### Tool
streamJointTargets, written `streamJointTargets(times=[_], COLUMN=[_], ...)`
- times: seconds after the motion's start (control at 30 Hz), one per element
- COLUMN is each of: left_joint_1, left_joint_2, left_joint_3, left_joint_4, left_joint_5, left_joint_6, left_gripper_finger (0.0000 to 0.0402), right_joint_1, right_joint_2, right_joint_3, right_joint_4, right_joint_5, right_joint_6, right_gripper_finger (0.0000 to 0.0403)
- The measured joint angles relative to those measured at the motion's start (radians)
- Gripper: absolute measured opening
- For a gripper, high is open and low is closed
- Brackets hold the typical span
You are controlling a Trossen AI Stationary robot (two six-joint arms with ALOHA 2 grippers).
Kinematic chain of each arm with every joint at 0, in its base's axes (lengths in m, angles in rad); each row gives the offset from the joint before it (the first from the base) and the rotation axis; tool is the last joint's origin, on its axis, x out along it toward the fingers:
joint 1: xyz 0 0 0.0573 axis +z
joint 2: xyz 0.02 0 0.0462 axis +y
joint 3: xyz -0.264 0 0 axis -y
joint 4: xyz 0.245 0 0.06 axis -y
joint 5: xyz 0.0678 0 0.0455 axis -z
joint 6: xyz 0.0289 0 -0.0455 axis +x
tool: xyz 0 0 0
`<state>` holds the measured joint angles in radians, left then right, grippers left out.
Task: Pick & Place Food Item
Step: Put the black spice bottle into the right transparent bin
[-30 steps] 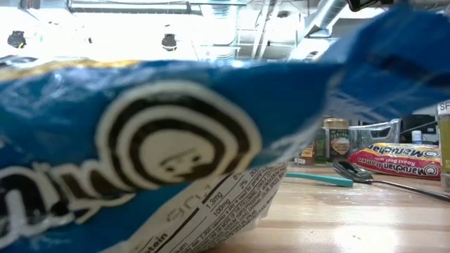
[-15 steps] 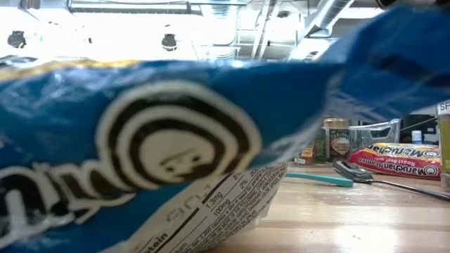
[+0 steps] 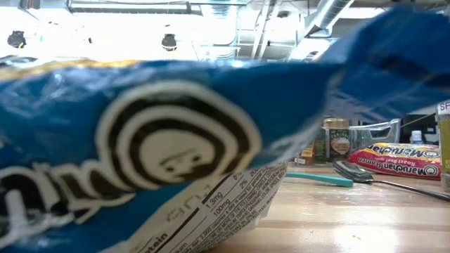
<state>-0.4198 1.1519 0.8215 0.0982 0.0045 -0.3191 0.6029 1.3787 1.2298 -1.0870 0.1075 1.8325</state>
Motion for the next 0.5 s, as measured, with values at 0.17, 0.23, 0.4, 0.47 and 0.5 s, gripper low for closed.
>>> streamJointTargets(times=[0.17,0.23,0.4,0.47,0.5], left_joint_1=[0.000,0.000,0.000,0.000,0.000], left_joint_2=[0.000,0.000,0.000,0.000,0.000], left_joint_3=[0.000,0.000,0.000,0.000,0.000], left_joint_4=[0.000,0.000,0.000,0.001,0.004], left_joint_5=[0.000,0.000,0.000,0.000,0.000], left_joint_6=[0.000,0.000,0.000,0.000,0.000], left_gripper_finger=[0.0000,0.0000,0.0000,0.0000,0.0000], right_joint_1=[0.000,0.000,-0.001,-0.002,-0.004], right_joint_2=[0.114,0.153,0.229,0.256,0.266], right_joint_3=[0.137,0.179,0.239,0.251,0.254], right_joint_4=[-0.221,-0.276,-0.290,-0.288,-0.289], right_joint_5=[0.003,0.002,-0.005,-0.016,-0.030], right_joint_6=[-0.050,-0.080,-0.195,-0.241,-0.261], right_gripper_finger=[0.0318,0.0318,0.0318,0.0318,0.0318])
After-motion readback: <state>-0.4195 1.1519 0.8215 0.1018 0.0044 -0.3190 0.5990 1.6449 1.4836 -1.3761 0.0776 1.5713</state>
